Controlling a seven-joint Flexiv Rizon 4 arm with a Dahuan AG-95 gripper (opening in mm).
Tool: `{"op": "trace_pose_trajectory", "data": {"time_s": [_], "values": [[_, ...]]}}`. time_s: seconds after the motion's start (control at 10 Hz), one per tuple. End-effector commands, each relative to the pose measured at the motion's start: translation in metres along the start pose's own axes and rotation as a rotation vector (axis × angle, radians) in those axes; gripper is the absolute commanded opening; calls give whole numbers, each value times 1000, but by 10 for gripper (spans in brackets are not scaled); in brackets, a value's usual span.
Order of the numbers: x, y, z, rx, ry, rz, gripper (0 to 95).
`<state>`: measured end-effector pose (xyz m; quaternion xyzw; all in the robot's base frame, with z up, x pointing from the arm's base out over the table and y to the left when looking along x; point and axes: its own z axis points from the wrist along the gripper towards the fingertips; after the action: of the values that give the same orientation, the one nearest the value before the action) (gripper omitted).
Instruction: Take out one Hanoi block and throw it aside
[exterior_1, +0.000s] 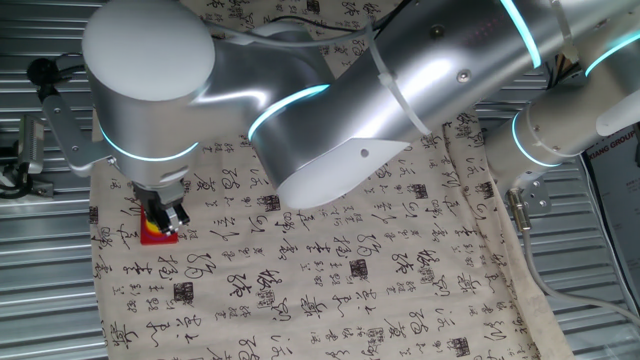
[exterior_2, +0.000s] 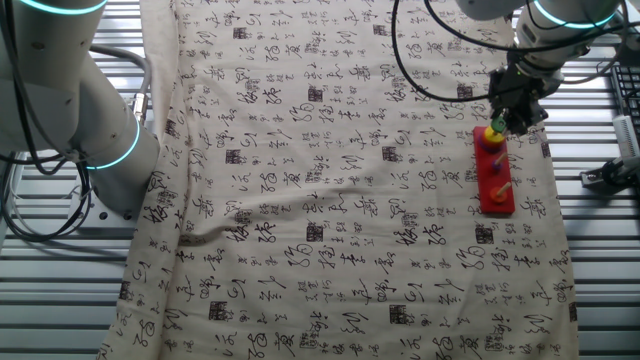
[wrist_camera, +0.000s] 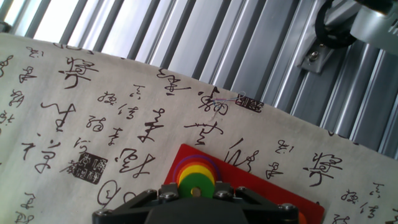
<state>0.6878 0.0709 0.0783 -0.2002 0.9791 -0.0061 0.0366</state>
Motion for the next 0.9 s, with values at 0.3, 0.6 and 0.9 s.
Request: {"op": "trace_pose_trajectory", "data": {"time_s": [0.3,0.6,0.9], "values": [[0,0,-4,-1,2,3,0],[0,1,-6,-3,2,6,0],[0,1,-7,-4,3,5,0]]}}
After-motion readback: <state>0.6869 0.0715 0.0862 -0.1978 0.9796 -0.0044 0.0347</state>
